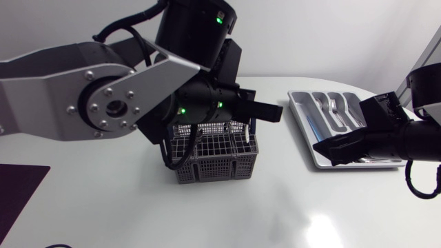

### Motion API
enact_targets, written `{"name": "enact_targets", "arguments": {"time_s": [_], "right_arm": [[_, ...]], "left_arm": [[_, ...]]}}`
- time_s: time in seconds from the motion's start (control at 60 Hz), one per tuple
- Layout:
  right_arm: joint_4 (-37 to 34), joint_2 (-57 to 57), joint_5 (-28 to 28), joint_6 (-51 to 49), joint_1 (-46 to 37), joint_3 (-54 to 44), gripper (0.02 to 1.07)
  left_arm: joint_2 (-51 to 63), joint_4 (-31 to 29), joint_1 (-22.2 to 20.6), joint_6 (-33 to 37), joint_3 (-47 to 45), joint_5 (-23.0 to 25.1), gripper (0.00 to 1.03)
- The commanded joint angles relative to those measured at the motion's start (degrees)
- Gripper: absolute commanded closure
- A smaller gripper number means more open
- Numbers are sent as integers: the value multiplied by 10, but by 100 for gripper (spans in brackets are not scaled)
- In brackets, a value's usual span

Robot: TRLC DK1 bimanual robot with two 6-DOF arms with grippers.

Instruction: Unload the cutlery basket into the drawer organizer.

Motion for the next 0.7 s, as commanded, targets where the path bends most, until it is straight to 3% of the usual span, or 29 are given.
{"name": "enact_targets", "arguments": {"time_s": [0.0, 0.233, 0.55, 0.683], "right_arm": [[5, -31, -6, -4, 26, -8, 7], [46, -94, 9, 58, 137, -44, 7], [154, -88, 193, 102, 326, -76, 14], [193, -69, 232, 109, 369, -84, 17]], "left_arm": [[-9, -9, -5, -43, -5, -4, 97], [-13, -16, -26, -127, -8, -24, 97], [3, -35, -50, -232, 12, -71, 97], [9, -45, -55, -263, 24, -91, 97]]}}
